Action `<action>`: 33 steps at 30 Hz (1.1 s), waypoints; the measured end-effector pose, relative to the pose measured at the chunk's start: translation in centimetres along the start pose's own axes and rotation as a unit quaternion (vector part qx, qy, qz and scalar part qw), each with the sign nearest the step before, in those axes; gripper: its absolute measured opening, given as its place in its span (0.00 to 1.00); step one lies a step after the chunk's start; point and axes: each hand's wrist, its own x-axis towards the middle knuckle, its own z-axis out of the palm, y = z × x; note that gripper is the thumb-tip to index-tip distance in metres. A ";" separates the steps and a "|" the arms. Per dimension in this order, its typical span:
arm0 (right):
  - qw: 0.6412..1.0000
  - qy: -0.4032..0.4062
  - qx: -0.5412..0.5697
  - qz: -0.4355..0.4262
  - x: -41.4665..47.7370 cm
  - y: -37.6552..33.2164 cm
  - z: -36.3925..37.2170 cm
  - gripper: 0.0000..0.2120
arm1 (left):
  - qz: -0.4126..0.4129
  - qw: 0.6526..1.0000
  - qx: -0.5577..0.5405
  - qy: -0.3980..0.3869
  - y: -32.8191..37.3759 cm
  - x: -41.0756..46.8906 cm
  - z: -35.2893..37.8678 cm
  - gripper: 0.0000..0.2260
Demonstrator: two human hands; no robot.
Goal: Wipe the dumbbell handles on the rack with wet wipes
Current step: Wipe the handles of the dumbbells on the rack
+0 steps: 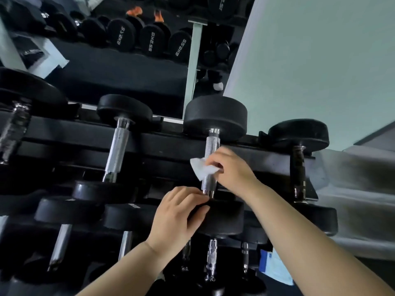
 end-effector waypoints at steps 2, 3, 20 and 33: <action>0.996 -0.081 0.028 -0.013 -0.6 0.3 0.0 0.12 | -0.006 1.000 0.000 -0.008 0.1 -0.1 -0.2 0.10; 0.993 -0.107 0.039 -0.017 -1.0 0.4 -0.1 0.15 | -0.009 1.000 0.002 -0.011 0.1 -0.1 -0.2 0.11; 0.985 -0.143 0.002 -0.093 -1.6 1.5 -0.6 0.16 | -0.060 0.996 0.020 0.056 1.6 -1.0 0.9 0.09; 0.989 -0.076 -0.061 -0.112 0.5 1.8 -1.0 0.14 | -0.032 0.995 0.043 0.081 1.2 -1.2 1.3 0.12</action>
